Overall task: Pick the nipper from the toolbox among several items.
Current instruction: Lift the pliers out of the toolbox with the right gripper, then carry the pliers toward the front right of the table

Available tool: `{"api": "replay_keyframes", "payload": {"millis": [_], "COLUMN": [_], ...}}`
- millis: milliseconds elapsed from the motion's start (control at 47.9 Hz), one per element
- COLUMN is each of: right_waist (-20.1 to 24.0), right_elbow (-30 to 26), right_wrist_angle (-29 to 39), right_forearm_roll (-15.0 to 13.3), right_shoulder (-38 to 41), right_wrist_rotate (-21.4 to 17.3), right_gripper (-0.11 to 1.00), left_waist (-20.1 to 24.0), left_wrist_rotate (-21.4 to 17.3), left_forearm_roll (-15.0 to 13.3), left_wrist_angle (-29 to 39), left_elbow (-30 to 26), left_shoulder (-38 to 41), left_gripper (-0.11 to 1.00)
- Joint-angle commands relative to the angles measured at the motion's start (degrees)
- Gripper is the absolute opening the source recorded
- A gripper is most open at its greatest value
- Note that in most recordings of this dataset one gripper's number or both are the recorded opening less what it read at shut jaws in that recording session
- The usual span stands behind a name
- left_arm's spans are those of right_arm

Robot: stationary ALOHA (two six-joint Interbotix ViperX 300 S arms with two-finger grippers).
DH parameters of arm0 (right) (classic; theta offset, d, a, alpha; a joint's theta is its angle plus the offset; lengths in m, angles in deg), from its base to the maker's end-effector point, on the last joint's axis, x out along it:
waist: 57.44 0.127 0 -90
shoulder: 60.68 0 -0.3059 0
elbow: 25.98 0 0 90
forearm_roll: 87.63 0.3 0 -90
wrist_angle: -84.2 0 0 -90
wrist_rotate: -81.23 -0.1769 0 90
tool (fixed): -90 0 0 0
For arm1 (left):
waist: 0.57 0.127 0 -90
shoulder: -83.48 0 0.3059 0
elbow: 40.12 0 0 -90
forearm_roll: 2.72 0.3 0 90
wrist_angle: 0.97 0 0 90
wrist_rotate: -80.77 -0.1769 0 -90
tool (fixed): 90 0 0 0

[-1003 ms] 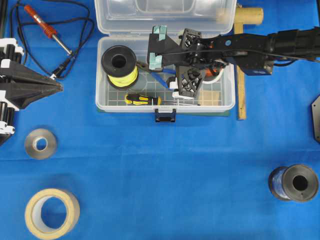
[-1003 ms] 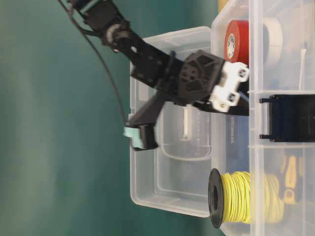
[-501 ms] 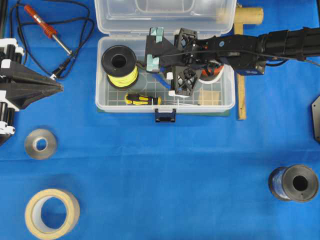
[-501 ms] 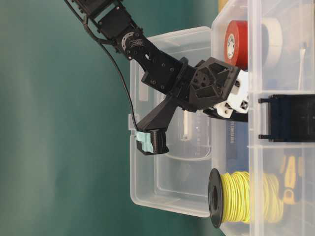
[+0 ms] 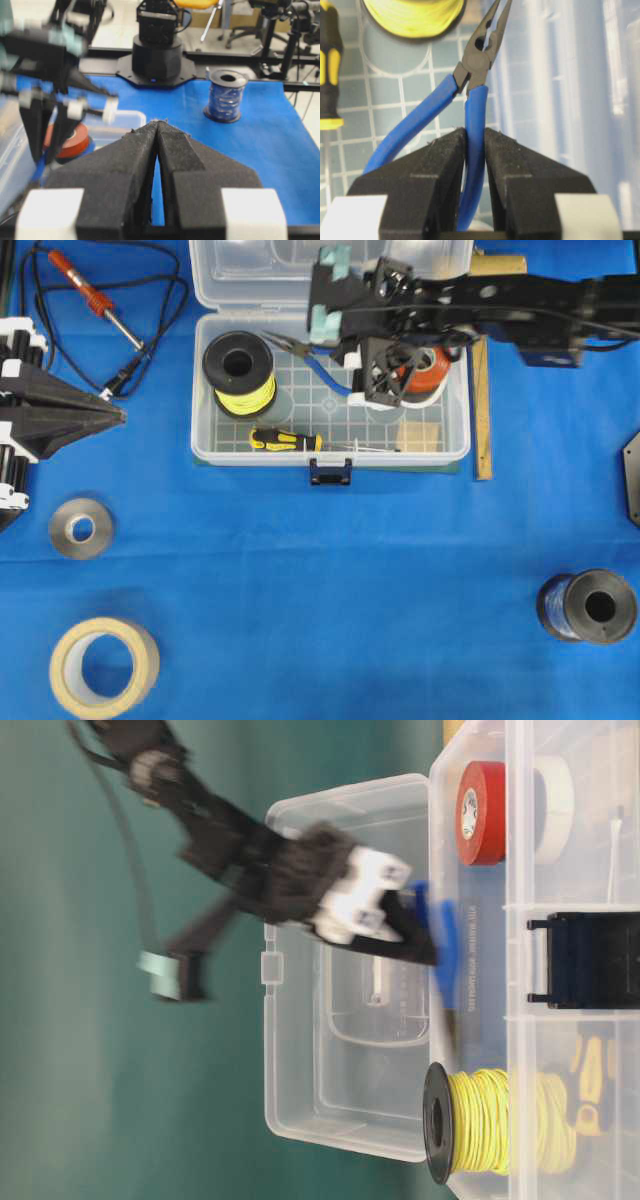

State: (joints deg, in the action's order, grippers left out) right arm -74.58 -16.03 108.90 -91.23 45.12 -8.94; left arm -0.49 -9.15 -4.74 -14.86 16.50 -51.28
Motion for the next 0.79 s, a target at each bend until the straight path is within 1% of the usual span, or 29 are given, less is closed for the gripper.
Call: {"api": "replay_keyframes", "payload": {"millis": [0, 104, 230, 355, 376, 522, 647, 773], "right_waist": [0.0, 0.4, 3.0, 8.1, 9.6, 16.4, 21.8, 26.1], "right_elbow": [-0.5, -0.2, 1.1, 2.7, 3.3, 5.5, 7.0, 8.0], "right_wrist_angle": [1.0, 2.6, 3.4, 2.7, 2.2, -1.4, -4.5, -7.3], "right_forearm_roll": [-0.4, -0.4, -0.1, 0.1, 0.2, 0.4, 0.3, 0.4], "right_shoulder": [-5.0, -8.3, -12.2, -15.3, -15.8, -16.6, -14.9, -10.5], "right_wrist_rotate": [0.0, -0.4, -1.1, -1.7, -1.9, -4.5, -7.9, -12.0], "right_gripper": [0.13, 0.13, 0.13, 0.13, 0.13, 0.13, 0.13, 0.13], "left_waist": [0.1, 0.1, 0.1, 0.1, 0.1, 0.1, 0.1, 0.1], "left_wrist_rotate": [0.0, 0.0, 0.0, 0.0, 0.0, 0.1, 0.1, 0.1], "left_forearm_roll": [-0.1, 0.0, -0.1, 0.0, 0.0, -0.1, -0.1, -0.1], "left_wrist_angle": [0.1, 0.2, 0.2, 0.2, 0.2, 0.4, 0.7, 0.7], "left_elbow": [-0.8, -0.8, -0.7, -0.7, -0.7, -0.6, -0.5, -0.4], "left_shoulder": [0.2, 0.3, 0.2, 0.2, 0.2, 0.3, 0.2, 0.3], "left_gripper": [0.0, 0.0, 0.0, 0.0, 0.0, 0.0, 0.0, 0.0]}}
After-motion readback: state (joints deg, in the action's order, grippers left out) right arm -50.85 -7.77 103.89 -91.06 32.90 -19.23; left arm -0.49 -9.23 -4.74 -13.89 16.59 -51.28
